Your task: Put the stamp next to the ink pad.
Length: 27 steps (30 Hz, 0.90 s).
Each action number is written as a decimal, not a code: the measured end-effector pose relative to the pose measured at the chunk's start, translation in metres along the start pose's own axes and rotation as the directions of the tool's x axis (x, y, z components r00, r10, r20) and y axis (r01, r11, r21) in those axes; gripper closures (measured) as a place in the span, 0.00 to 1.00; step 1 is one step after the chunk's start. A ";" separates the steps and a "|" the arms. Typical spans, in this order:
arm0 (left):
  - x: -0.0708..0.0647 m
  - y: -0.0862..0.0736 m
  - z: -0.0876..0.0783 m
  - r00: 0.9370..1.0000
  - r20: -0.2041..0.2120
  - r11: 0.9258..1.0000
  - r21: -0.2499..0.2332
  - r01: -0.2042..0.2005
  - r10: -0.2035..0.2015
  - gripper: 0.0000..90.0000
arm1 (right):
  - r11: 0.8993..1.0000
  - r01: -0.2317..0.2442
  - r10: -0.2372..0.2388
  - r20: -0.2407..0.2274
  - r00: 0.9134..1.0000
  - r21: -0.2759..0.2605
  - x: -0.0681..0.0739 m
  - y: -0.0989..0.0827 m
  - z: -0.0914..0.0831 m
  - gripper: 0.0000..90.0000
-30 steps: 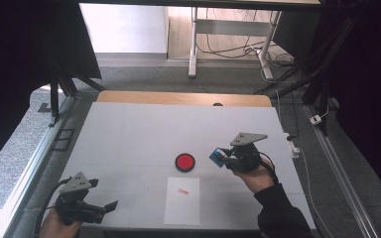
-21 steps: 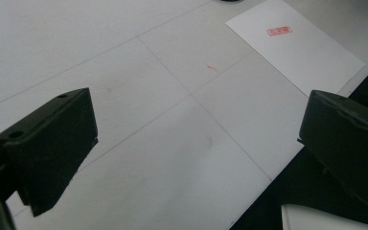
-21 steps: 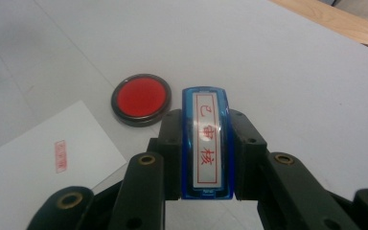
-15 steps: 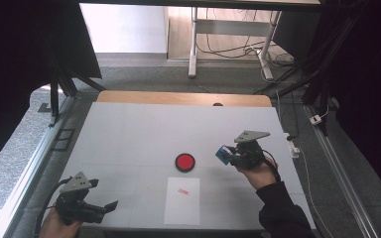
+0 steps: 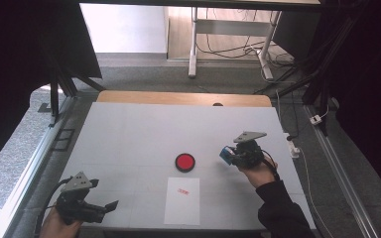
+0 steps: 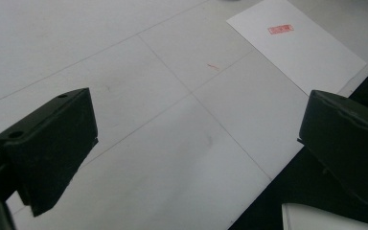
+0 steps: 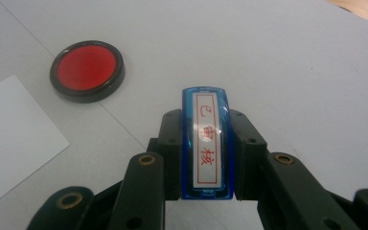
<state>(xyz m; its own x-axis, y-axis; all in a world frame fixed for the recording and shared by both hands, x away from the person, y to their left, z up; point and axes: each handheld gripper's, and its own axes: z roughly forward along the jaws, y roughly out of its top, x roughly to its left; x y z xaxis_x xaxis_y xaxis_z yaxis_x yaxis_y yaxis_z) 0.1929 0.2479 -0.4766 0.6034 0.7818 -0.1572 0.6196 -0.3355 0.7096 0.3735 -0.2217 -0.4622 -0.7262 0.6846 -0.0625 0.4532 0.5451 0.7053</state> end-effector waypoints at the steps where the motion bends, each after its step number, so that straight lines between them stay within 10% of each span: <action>1: 0.000 0.000 0.000 1.000 0.000 1.000 0.000 0.001 -0.001 0.00 | 1.000 -0.002 0.002 0.001 1.000 0.005 0.000 -0.001 0.001 0.78; 27: 0.000 0.000 0.000 1.000 0.001 1.000 0.007 0.001 -0.001 0.00 | 0.993 0.017 -0.016 -0.005 1.000 0.116 0.000 -0.012 0.025 0.78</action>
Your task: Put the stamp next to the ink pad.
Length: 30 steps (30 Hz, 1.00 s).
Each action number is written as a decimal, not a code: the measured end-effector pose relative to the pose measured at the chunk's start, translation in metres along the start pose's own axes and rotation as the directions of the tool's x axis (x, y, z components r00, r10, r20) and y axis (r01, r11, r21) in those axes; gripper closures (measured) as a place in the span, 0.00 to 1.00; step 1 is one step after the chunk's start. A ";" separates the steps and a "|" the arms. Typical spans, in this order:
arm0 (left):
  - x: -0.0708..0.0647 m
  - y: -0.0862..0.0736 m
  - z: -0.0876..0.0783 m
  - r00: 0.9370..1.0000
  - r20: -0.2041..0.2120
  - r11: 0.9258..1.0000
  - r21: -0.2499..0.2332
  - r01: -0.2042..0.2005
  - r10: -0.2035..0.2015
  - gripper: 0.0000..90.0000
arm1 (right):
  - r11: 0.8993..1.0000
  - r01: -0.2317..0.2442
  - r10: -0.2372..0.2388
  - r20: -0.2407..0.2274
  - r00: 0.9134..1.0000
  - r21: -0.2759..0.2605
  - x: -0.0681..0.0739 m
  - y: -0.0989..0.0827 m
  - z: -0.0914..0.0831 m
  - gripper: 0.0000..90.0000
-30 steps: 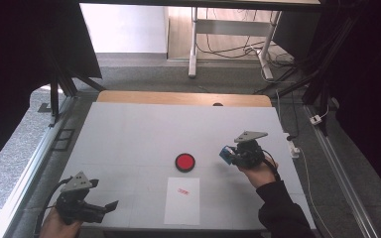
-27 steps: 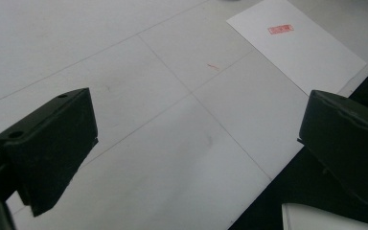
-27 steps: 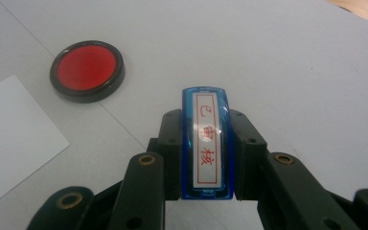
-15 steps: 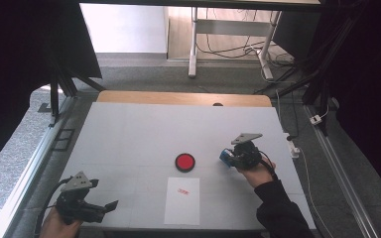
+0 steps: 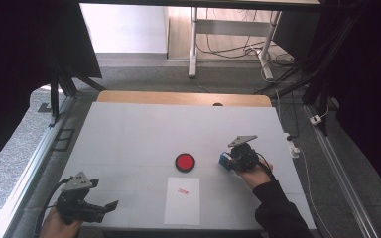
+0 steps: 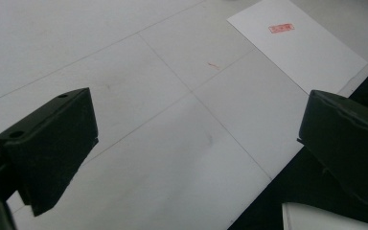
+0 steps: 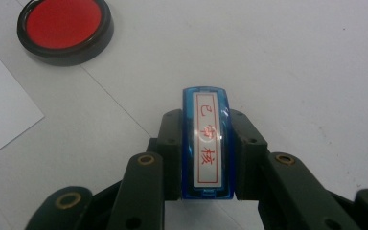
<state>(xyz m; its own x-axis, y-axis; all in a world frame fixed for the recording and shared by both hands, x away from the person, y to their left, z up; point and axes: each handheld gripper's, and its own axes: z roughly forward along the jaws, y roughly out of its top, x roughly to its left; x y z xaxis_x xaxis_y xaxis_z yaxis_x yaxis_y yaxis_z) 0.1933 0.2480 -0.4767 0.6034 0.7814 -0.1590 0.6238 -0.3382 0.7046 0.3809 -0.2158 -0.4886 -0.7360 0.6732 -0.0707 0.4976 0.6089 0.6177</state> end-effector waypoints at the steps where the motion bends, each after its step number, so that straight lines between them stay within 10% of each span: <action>1: 0.000 0.000 0.000 1.000 0.000 1.000 0.000 0.000 0.000 0.00 | 1.000 -0.002 0.002 0.000 1.000 0.001 0.000 0.000 0.000 0.78; 30: 0.001 -0.001 0.000 1.000 -0.001 1.000 -0.005 0.010 -0.010 0.00 | 0.996 -0.050 0.048 -0.027 0.998 -0.079 0.003 0.004 -0.016 0.39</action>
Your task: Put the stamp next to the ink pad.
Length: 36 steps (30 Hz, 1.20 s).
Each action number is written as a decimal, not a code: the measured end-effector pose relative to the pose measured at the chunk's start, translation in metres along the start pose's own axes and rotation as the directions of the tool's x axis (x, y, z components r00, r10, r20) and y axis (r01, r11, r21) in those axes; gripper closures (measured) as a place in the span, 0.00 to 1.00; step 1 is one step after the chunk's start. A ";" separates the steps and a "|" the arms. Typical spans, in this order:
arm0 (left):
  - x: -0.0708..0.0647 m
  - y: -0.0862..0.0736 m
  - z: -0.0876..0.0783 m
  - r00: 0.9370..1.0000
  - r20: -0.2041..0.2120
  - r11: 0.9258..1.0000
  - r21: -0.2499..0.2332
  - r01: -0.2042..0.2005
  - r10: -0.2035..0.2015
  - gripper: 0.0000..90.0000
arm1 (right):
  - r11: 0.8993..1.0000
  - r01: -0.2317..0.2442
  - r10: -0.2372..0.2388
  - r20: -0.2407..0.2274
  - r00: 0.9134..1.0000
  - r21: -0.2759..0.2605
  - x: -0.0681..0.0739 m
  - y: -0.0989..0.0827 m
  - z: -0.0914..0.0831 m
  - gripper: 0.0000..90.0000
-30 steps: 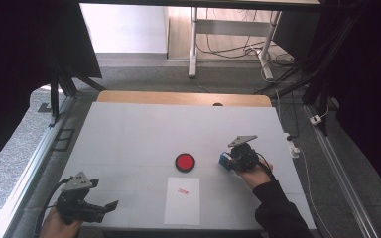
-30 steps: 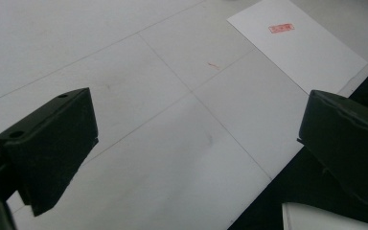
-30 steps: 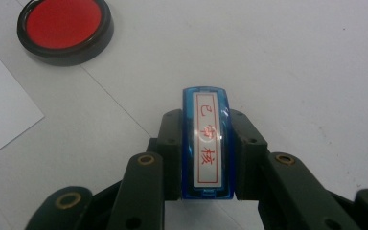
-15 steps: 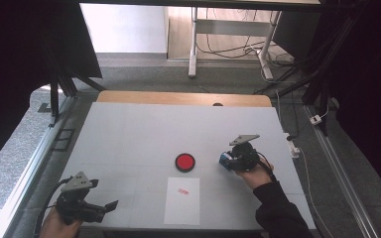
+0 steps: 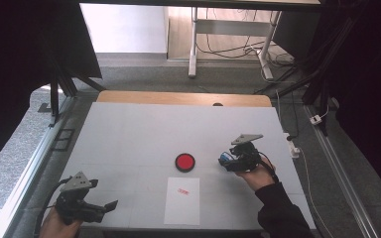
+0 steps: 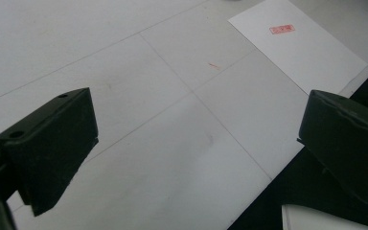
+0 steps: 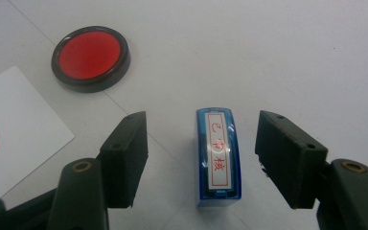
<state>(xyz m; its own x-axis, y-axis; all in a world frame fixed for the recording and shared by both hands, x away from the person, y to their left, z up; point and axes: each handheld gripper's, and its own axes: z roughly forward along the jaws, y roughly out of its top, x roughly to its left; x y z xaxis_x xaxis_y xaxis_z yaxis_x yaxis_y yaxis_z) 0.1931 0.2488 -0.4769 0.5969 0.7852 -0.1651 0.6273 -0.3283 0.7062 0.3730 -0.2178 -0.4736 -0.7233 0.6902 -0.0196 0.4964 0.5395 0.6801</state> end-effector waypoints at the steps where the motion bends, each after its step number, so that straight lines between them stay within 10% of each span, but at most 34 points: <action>1: 0.000 0.000 0.000 1.000 0.000 1.000 0.000 0.000 0.000 0.00 | 1.000 -0.003 0.003 -0.005 1.000 0.004 0.000 0.000 -0.001 0.38; 36: 0.001 0.000 0.000 1.000 0.005 1.000 -0.004 0.006 -0.006 0.00 | 0.996 -0.044 0.042 -0.024 0.999 -0.080 0.029 -0.004 -0.037 0.01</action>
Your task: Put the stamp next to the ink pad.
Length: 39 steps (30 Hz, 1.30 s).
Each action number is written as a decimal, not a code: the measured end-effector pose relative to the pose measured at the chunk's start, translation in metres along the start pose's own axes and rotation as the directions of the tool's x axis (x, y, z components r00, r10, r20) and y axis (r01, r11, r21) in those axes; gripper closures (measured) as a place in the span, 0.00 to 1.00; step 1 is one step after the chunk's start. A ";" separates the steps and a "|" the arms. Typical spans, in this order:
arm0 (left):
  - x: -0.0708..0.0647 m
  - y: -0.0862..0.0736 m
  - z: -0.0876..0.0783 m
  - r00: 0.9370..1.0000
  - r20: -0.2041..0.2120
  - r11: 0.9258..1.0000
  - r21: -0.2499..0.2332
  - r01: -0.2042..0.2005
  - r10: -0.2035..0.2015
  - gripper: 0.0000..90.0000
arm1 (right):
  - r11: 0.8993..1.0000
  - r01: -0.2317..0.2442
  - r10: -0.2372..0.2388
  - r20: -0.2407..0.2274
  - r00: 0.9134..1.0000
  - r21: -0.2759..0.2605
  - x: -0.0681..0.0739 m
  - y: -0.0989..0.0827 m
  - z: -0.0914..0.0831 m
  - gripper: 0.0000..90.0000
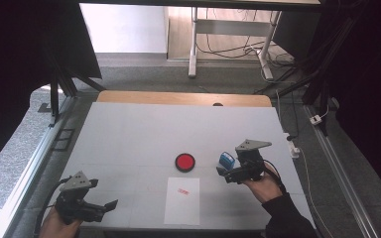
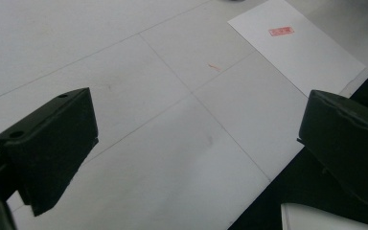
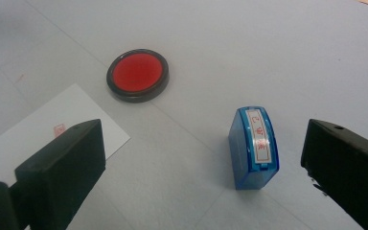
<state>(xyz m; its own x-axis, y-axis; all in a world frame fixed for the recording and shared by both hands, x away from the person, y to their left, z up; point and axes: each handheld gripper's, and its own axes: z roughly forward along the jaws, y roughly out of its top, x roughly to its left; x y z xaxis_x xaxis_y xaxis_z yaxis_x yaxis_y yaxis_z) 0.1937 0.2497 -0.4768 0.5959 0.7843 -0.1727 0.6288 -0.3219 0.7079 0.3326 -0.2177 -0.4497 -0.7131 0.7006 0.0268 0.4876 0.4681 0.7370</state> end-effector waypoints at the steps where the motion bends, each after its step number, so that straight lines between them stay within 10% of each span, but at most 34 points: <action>1: 0.000 0.000 0.000 1.000 0.000 1.000 0.000 0.000 0.000 0.00 | 1.000 0.004 -0.004 0.002 1.000 0.000 0.000 -0.001 -0.002 0.01; 39: 0.000 0.000 0.000 1.000 0.003 1.000 -0.005 0.001 -0.001 0.00 | 0.997 -0.045 0.048 0.053 0.997 -0.061 0.008 -0.050 -0.062 0.00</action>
<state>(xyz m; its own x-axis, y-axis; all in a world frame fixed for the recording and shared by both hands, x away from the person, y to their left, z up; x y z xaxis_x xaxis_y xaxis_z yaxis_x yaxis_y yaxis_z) 0.1934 0.2501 -0.4766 0.5967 0.7829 -0.1760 0.6269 -0.3179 0.7113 0.2715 -0.2683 -0.4445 -0.6610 0.7499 0.0262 0.4873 0.4025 0.7750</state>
